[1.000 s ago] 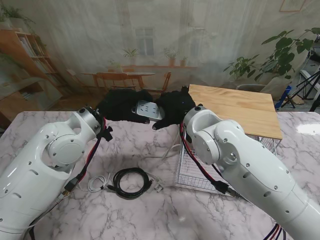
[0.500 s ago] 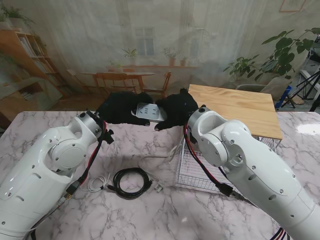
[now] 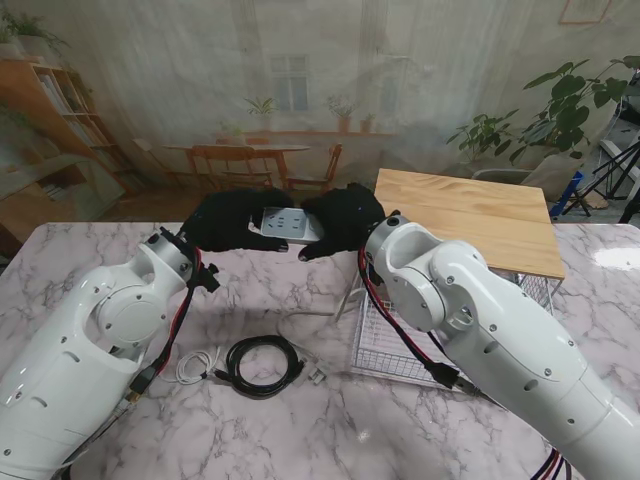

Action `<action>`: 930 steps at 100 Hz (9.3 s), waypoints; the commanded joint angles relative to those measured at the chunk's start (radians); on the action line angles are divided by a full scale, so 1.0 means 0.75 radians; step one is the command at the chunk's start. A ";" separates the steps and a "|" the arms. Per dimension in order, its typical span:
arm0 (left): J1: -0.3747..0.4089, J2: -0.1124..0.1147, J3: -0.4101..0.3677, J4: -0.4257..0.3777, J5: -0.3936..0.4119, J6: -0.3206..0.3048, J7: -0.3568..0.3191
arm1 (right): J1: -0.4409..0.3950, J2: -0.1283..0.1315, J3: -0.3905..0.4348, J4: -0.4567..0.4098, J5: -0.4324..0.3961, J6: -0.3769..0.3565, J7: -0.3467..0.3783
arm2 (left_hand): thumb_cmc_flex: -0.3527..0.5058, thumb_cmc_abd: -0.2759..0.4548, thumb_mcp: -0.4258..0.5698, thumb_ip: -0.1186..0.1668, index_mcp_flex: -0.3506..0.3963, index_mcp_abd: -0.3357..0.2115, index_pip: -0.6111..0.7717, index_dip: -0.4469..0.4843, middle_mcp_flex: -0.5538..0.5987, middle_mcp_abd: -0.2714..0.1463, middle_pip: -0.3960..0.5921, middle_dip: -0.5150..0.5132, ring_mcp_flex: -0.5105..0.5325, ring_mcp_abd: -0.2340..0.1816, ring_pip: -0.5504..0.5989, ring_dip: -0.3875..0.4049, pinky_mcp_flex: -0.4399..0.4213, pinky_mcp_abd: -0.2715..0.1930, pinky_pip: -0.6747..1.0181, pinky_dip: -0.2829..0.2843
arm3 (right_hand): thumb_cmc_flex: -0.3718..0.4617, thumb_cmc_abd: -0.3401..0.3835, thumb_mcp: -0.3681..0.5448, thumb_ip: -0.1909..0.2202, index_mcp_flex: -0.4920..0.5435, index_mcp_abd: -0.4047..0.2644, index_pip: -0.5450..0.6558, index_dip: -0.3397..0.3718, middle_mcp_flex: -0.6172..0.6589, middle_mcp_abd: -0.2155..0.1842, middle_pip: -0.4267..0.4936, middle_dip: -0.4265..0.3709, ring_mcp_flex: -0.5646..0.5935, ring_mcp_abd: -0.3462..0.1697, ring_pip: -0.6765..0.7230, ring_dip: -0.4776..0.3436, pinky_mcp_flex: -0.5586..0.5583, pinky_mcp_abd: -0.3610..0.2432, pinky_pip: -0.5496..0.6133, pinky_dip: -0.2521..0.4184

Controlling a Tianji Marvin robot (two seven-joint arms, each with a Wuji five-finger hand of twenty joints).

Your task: Load the small electronics into the mesh drawer

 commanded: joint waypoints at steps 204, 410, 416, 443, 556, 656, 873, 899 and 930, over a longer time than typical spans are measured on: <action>-0.205 0.012 0.448 0.320 -0.131 0.027 -0.164 | 0.196 -0.020 0.026 0.001 0.108 0.123 0.059 | -0.180 0.274 0.041 0.066 -0.525 -0.198 -0.817 -0.588 -0.961 -0.004 -0.262 -0.867 -0.552 0.032 -0.468 -0.601 -0.492 -0.023 -0.497 -0.264 | 0.264 0.155 0.425 -0.033 0.227 -0.260 0.138 -0.006 0.232 -0.115 0.136 0.019 0.103 -0.104 0.105 0.013 0.067 0.068 0.069 0.034; 0.176 0.079 -0.187 -0.131 0.310 -0.348 -0.143 | 0.140 0.017 -0.040 0.253 -0.053 0.062 0.098 | 0.288 0.504 0.051 0.037 0.159 -0.121 0.149 0.317 -0.028 -0.001 0.222 -0.342 -0.163 0.109 -0.123 -0.244 -0.310 0.096 -0.181 -0.099 | 0.268 0.142 0.443 -0.034 0.240 -0.252 0.140 -0.005 0.256 -0.118 0.140 0.013 0.129 -0.094 0.113 0.009 0.087 0.075 0.092 0.040; 0.157 0.080 -0.192 -0.158 0.300 -0.349 -0.168 | 0.136 0.020 -0.041 0.249 -0.046 0.055 0.110 | 0.287 0.503 0.052 0.038 0.162 -0.123 0.149 0.328 -0.022 -0.004 0.226 -0.338 -0.159 0.106 -0.115 -0.237 -0.306 0.096 -0.178 -0.097 | 0.268 0.142 0.444 -0.034 0.240 -0.252 0.140 -0.005 0.256 -0.116 0.139 0.013 0.129 -0.094 0.113 0.009 0.087 0.075 0.092 0.040; 0.045 0.090 -0.171 -0.209 0.250 -0.317 -0.290 | 0.130 0.022 -0.058 0.239 -0.050 0.019 0.114 | 0.280 0.496 0.054 0.037 0.180 -0.137 0.119 0.356 0.006 -0.017 0.250 -0.309 -0.137 0.092 -0.081 -0.198 -0.292 0.088 -0.166 -0.087 | 0.267 0.141 0.445 -0.034 0.242 -0.251 0.139 -0.006 0.263 -0.122 0.142 0.013 0.135 -0.097 0.122 0.011 0.094 0.075 0.100 0.043; -0.427 0.088 0.147 0.065 0.217 -0.111 -0.437 | -0.142 0.006 0.083 -0.005 0.344 -0.053 0.040 | 0.245 0.489 0.028 0.024 0.223 -0.206 0.069 0.240 0.128 -0.113 0.492 -0.096 -0.004 0.023 0.154 0.047 -0.180 0.045 -0.049 -0.010 | 0.280 0.136 0.438 -0.031 0.247 -0.256 0.131 -0.003 0.259 -0.111 0.141 0.012 0.134 -0.083 0.116 0.006 0.088 0.083 0.099 0.044; -0.570 0.069 0.398 0.250 0.106 -0.025 -0.444 | -0.270 -0.019 0.207 -0.103 0.671 -0.072 -0.023 | 0.244 0.468 0.034 0.026 0.164 -0.183 -0.014 0.021 0.122 -0.156 0.475 -0.074 -0.010 0.025 0.158 0.066 -0.188 0.065 -0.010 0.017 | 0.293 0.116 0.443 -0.025 0.260 -0.267 0.122 0.006 0.256 -0.104 0.134 0.020 0.140 -0.075 0.101 -0.002 0.099 0.100 0.104 0.046; -0.624 0.032 0.714 0.520 -0.173 0.102 -0.454 | -0.345 -0.075 0.356 -0.189 0.653 0.002 -0.287 | 0.021 0.536 0.045 0.012 -0.246 -0.280 -0.639 -0.427 -0.725 -0.185 -0.236 -0.864 -0.432 -0.038 -0.497 -0.716 -0.417 -0.046 -0.476 -0.284 | 0.300 0.116 0.434 -0.024 0.254 -0.267 0.124 0.002 0.261 -0.106 0.131 0.025 0.151 -0.074 0.100 -0.008 0.116 0.111 0.112 0.044; -0.611 0.029 0.729 0.557 -0.096 0.046 -0.372 | -0.336 -0.081 0.358 -0.180 0.657 0.017 -0.307 | 0.273 0.389 0.073 0.036 0.244 -0.322 -0.027 -0.141 -0.008 -0.260 -0.011 -0.644 0.044 -0.179 -0.301 -0.599 -0.159 -0.120 -0.217 -0.260 | 0.301 0.117 0.433 -0.023 0.254 -0.264 0.125 0.002 0.261 -0.105 0.130 0.025 0.152 -0.074 0.101 -0.008 0.118 0.114 0.114 0.045; -0.538 0.045 0.659 0.527 -0.057 -0.002 -0.360 | -0.312 -0.089 0.348 -0.150 0.659 0.038 -0.330 | 0.307 0.393 0.111 0.030 0.263 -0.284 0.199 0.034 0.190 -0.095 0.157 -0.361 0.136 -0.127 -0.100 -0.388 -0.102 -0.107 -0.110 -0.187 | 0.303 0.119 0.432 -0.023 0.251 -0.263 0.125 0.002 0.262 -0.106 0.131 0.024 0.151 -0.072 0.103 -0.006 0.116 0.115 0.114 0.044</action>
